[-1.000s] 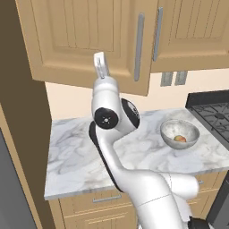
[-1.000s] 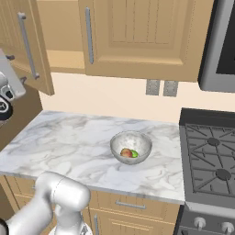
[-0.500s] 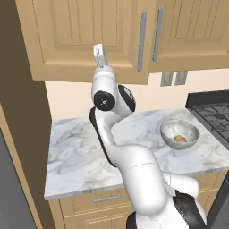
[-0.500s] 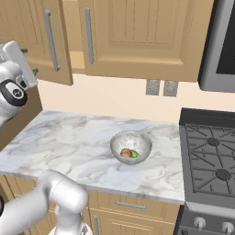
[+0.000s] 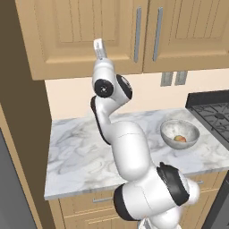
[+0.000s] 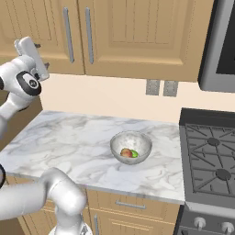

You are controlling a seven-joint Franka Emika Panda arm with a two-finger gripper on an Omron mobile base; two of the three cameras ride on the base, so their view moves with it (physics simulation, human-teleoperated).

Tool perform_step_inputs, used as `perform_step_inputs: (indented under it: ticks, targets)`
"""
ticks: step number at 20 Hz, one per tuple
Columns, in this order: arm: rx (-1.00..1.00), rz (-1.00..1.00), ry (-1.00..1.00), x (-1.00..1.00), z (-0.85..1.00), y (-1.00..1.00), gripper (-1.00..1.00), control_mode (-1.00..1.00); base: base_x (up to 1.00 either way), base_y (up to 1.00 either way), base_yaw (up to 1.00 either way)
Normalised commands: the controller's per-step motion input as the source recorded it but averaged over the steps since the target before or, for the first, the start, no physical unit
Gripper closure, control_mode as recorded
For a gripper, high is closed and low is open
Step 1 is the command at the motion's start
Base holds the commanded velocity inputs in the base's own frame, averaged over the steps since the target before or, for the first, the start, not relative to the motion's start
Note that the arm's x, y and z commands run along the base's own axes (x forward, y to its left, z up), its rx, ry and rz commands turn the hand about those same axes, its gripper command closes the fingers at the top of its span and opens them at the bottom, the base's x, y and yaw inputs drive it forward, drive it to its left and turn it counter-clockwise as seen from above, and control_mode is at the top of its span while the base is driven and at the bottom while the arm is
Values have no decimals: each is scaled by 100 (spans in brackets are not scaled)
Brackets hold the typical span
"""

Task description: Open the cabinet. Pick the kiwi and peach from the cabinet and place them into the bowl. Then close the cabinet.

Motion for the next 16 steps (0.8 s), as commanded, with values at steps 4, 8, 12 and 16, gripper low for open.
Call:
perform_step_inputs:
  ticks: [4,8,12,16]
  targets:
    - [0,3,2,68,0,0,-100,-100,0,0,0]
    - [0,5,3,60,0,0,-100,-100,0,0,0]
    - [0,7,3,41,0,0,-100,-100,0,0,0]
    - [0,10,1,12,0,0,-100,-100,0,0,0]
